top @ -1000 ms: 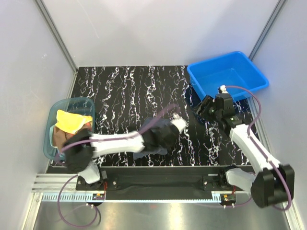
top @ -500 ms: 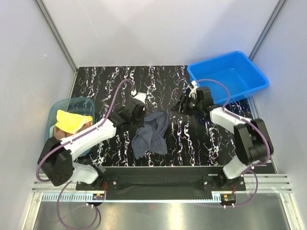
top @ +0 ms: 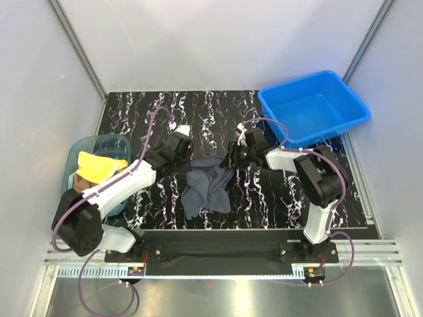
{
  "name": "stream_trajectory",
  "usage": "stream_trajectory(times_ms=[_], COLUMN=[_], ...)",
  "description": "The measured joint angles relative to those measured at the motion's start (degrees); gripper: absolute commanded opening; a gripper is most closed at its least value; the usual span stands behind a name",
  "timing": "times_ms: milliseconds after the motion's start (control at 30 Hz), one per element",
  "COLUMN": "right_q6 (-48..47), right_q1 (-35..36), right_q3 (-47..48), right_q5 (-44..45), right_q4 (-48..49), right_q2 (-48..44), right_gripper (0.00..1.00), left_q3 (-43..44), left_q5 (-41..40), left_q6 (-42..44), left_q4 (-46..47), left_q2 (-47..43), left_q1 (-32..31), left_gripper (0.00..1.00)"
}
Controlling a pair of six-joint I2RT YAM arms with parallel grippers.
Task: Fold and stack the towels
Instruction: Flatten out the crumpled towel
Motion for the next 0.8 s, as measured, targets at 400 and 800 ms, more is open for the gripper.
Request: stream_trajectory(times_ms=[400, 800], right_q6=[-2.0, -4.9], right_q1=[0.3, 1.6], right_q3=[-2.3, -1.5], right_q5=[8.3, 14.0], right_q4=[-2.7, -7.9], right_q2=[-3.6, -5.2], right_gripper=[0.61, 0.00], left_q3=[0.1, 4.3], left_q5=[0.4, 1.6], left_q6=[-0.4, -0.3], left_q4=[0.0, -2.3], left_q2=[0.9, 1.2], left_q1=[1.0, 1.9], left_gripper=[0.00, 0.00])
